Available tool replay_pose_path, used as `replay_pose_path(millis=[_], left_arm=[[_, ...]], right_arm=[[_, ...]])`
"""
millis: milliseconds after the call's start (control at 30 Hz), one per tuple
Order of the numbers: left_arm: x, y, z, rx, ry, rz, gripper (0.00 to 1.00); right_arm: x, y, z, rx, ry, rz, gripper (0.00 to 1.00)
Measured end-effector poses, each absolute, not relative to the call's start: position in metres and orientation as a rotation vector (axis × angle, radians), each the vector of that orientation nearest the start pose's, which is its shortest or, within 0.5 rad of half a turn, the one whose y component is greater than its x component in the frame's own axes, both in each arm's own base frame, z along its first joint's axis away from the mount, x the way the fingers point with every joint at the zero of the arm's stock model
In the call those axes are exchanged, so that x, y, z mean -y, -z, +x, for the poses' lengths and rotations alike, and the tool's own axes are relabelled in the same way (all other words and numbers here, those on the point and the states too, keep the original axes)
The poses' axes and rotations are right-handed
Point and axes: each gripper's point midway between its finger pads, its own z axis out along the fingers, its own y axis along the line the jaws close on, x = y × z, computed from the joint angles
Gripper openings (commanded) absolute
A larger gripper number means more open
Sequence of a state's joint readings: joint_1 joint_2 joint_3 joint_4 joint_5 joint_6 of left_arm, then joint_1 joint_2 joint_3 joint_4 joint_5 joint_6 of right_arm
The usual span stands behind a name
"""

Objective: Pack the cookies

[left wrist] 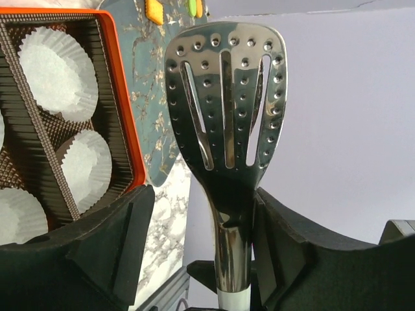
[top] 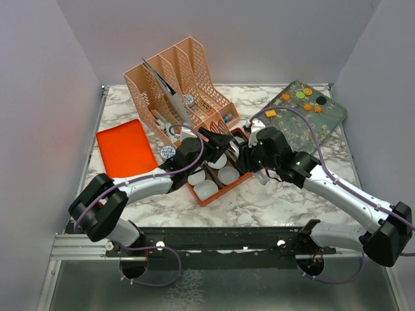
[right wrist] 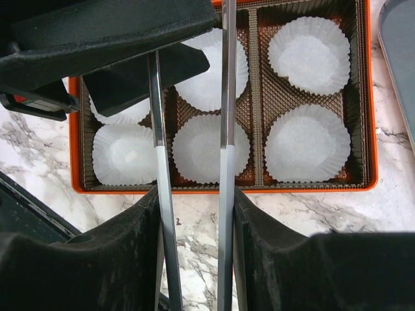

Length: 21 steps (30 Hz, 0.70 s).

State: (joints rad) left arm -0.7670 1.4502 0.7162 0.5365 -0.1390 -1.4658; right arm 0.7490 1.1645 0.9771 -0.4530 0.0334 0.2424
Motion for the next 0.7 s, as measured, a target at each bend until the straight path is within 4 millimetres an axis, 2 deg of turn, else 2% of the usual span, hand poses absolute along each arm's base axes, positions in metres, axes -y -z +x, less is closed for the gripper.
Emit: replay_pose_path(millis=[433,533,700], left_arm=[[0.3368,-0.1973,0.3183,-1.875,1.467,-0.823,0.60],[0.3365,-0.1973,0.3183,-1.874,1.467,-0.821,0.64],[0.3323,-0.1957,0.3157,-1.876,1.454,-0.810,0.76]], right_arm=[[-0.2348,-0.1911,0.2466,-2.187,-0.507,-0.547,0.45],[-0.2348,-0.1911,0.2465,-2.187,-0.508,-0.547,0.42],[-0.2351,-0.1931,0.2471,-2.185,-0.509,-0.544,0.37]])
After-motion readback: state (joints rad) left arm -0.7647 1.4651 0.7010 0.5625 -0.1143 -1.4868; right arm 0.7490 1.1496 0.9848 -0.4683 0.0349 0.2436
